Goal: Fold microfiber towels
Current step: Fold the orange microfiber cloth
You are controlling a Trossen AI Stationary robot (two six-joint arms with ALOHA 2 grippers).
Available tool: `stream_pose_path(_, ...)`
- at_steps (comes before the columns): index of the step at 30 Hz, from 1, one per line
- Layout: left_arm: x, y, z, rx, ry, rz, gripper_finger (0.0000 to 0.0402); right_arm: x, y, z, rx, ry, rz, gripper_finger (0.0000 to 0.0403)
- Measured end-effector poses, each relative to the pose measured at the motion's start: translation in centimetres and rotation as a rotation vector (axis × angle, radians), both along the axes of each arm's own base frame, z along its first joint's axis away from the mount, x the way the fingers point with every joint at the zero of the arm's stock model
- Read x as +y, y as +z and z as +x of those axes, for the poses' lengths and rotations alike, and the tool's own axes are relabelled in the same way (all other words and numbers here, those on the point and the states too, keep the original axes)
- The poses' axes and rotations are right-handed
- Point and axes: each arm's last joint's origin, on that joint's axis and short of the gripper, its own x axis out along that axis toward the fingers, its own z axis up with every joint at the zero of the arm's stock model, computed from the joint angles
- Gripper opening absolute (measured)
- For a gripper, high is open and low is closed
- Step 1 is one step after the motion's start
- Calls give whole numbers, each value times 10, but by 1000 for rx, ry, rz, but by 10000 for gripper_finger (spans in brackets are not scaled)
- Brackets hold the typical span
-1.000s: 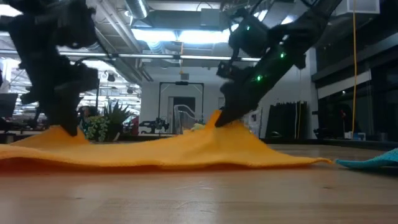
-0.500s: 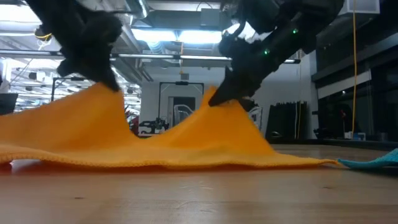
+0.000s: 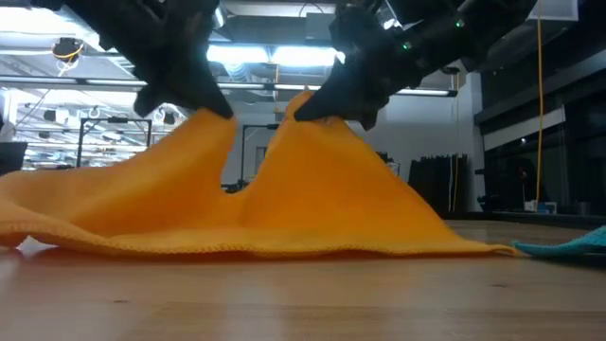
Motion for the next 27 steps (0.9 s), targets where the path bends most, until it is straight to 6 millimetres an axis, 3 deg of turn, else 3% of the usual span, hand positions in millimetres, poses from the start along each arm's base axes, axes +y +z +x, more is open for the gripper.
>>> stream_pose_path(8,-5,-3,21,-105,-41,56,0,0,2,1,-18,-9,20,2)
stream_pose_path(27,-3,-3,35,-189,-56,74,0,0,6,3,-68,2,3,2)
